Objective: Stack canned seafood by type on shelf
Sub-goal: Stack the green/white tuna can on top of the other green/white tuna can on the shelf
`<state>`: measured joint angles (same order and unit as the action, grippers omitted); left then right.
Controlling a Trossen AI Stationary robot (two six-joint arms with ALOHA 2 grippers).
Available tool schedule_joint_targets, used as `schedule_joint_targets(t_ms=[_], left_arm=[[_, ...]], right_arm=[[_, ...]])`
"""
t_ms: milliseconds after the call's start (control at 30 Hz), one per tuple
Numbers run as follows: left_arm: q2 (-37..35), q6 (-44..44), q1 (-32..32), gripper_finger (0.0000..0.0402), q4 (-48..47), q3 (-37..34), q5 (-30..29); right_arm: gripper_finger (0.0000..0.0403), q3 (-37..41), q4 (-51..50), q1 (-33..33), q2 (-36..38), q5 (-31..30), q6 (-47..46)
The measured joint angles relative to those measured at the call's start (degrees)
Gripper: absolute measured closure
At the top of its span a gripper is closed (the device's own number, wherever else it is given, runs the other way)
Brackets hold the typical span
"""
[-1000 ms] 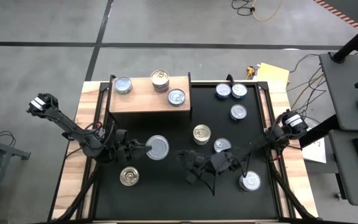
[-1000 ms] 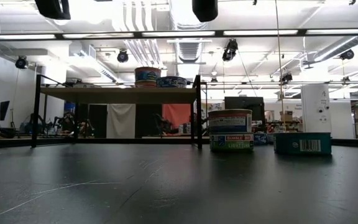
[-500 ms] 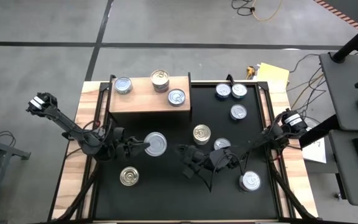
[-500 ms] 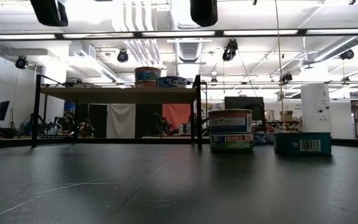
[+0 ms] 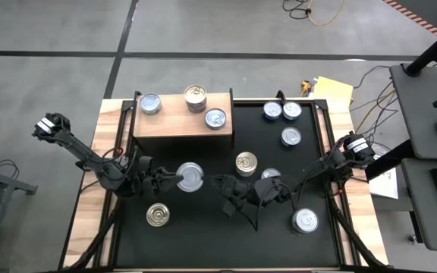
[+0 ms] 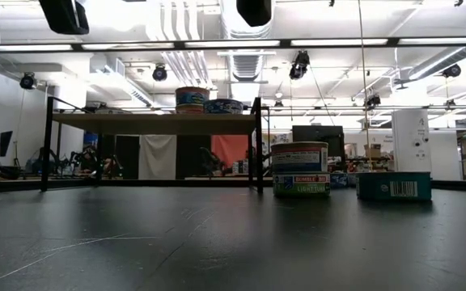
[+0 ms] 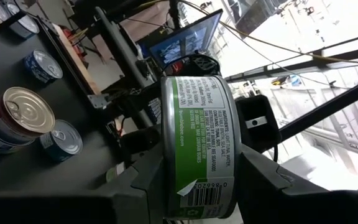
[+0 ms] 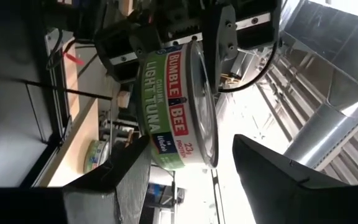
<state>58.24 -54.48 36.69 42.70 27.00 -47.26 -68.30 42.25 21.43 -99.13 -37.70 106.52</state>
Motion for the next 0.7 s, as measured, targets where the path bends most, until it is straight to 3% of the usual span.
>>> schedule_joint_targets(t_ms=[700], left_arm=[[0.0, 1.4, 0.0, 0.0276, 0.0, 0.1, -0.4]], right_arm=[[0.0188, 0.1, -0.2, -0.6, 0.0, 0.2, 0.0]])
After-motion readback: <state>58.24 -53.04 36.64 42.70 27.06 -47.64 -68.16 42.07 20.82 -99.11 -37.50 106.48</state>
